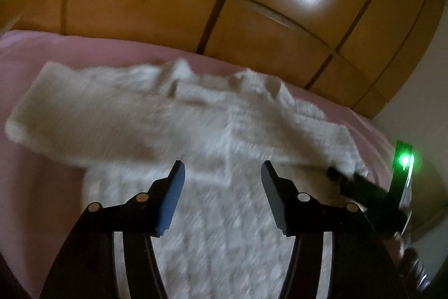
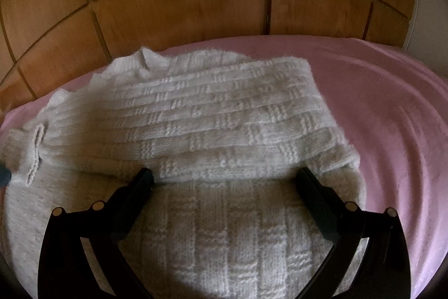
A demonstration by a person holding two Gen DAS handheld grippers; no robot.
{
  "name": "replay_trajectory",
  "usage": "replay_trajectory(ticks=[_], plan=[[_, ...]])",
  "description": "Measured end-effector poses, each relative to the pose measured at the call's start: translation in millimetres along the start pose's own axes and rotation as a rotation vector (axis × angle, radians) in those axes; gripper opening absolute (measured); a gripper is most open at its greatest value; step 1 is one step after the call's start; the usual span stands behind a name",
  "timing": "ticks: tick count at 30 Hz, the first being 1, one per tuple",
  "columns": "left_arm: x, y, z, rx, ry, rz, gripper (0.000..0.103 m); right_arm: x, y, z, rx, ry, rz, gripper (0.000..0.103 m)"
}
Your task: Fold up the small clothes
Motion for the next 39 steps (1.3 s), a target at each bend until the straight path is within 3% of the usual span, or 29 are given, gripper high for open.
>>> replay_trajectory(ticks=[4, 7, 10, 13, 19, 21, 23, 25, 27, 33, 36, 39], plan=[[17, 22, 24, -0.019, -0.043, 0.017, 0.055, 3, 0, 11, -0.007, -0.024, -0.017, 0.101], [27, 36, 33, -0.016, -0.062, 0.028, 0.055, 31, 1, 36, -0.005, -0.224, -0.034, 0.096], [32, 41, 34, -0.024, -0.065, 0.031, 0.055, 95, 13, 58, 0.110, -0.520, 0.045, 0.080], [36, 45, 36, -0.029, -0.052, 0.034, 0.055, 149, 27, 62, 0.210, -0.652, 0.123, 0.066], [44, 49, 35, -0.047, -0.020, 0.054, 0.056, 211, 25, 42, 0.273, -0.664, 0.143, 0.056], [44, 48, 34, -0.051, -0.007, 0.055, 0.059, 225, 19, 34, 0.279, -0.632, 0.146, 0.047], [42, 47, 31, -0.052, -0.008, 0.043, 0.061, 240, 18, 32, 0.280, -0.602, 0.182, 0.020], [40, 48, 29, -0.051, -0.012, 0.029, 0.063, 247, 13, 41, 0.252, -0.587, 0.213, 0.007], [39, 47, 28, -0.050, -0.017, 0.023, 0.064, 248, 0, 66, 0.164, -0.594, 0.227, 0.006], [39, 48, 28, -0.051, -0.017, 0.023, 0.064, 196, -58, 130, -0.071, -0.587, 0.152, 0.006], [38, 49, 27, -0.049, -0.023, 0.019, 0.064, 152, -82, 137, -0.140, -0.537, 0.085, 0.006], [36, 49, 26, -0.044, -0.036, 0.010, 0.065, 93, -93, 117, -0.147, -0.446, 0.019, 0.006]])
Point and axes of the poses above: each gripper's, at about its wrist camera, not at the fingertips, and z roughly against the way its jaws point, x to its left, y to its underside, the point moved 6 cm from there along -z, roughly the way its jaws point, and after that the axes turned 15 degrees about y, right-handed, at the moved point
